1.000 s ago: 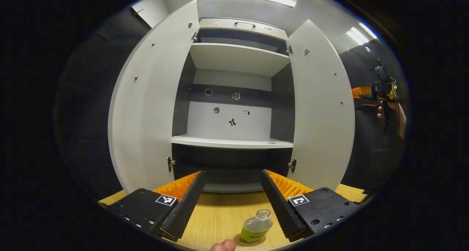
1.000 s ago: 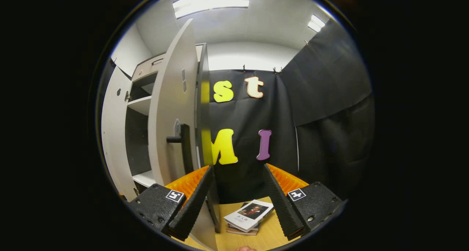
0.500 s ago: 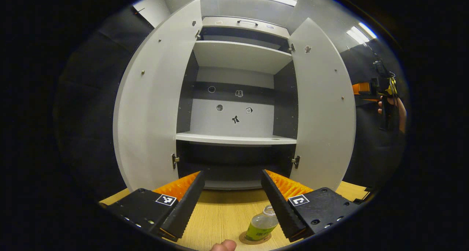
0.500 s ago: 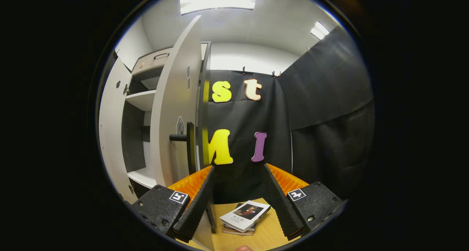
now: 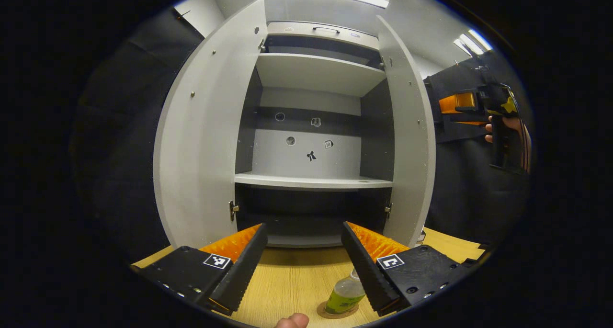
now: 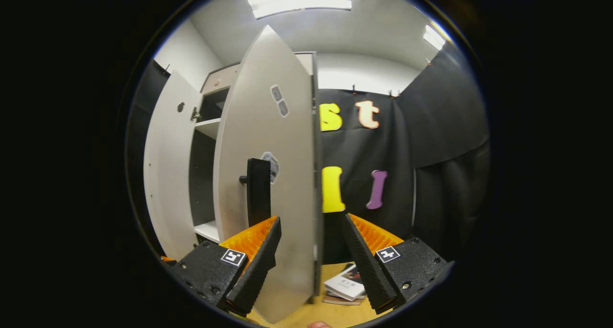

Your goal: Grasp the bottle in the cabinet with the left hand and place it on the coaster, then close the right door with the right hand and the left door with the left hand.

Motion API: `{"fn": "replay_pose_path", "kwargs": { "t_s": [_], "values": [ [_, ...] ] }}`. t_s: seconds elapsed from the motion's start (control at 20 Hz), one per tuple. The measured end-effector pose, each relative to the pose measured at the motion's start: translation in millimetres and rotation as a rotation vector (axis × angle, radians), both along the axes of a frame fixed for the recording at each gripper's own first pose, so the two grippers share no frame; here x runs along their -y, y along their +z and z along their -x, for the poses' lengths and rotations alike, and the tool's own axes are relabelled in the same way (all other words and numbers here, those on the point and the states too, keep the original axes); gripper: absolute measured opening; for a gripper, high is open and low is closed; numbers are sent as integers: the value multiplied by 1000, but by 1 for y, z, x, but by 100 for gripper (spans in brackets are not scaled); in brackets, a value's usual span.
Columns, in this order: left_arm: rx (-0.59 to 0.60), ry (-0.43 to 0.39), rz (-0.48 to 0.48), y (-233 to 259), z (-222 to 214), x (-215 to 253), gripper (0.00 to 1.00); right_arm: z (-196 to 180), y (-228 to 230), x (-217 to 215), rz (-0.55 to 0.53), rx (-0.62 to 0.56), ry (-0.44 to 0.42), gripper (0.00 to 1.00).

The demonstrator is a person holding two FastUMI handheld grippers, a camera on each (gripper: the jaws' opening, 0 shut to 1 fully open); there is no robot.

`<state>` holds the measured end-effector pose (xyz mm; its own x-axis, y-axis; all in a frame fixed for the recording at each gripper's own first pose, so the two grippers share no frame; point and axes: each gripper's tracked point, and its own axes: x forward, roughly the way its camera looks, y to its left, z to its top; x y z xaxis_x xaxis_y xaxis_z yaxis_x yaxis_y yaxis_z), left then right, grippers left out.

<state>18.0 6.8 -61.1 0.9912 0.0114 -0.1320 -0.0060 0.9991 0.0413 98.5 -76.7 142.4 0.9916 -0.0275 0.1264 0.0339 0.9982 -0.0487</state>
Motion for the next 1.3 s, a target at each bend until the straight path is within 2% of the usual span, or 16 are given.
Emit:
{"fn": "replay_pose_path", "kwargs": {
  "t_s": [0.2, 0.5, 0.7, 0.95, 1.3],
  "values": [
    [5, 18, -2, 2, -1, -7, 95, -26, -3, -34, -20, 4, 95, 82],
    [5, 21, -9, 3, -3, -8, 95, -21, 9, -44, 26, 43, 95, 83],
    [10, 1, -9, 5, -6, -3, 95, -6, 7, -38, 10, 44, 83, 83],
    [10, -24, 1, 7, -9, 7, 95, 15, -18, -30, 14, 14, 51, 83],
    [18, -54, -12, 17, -9, 14, 95, 41, -86, -25, -7, -43, 3, 83]
  ]
}}
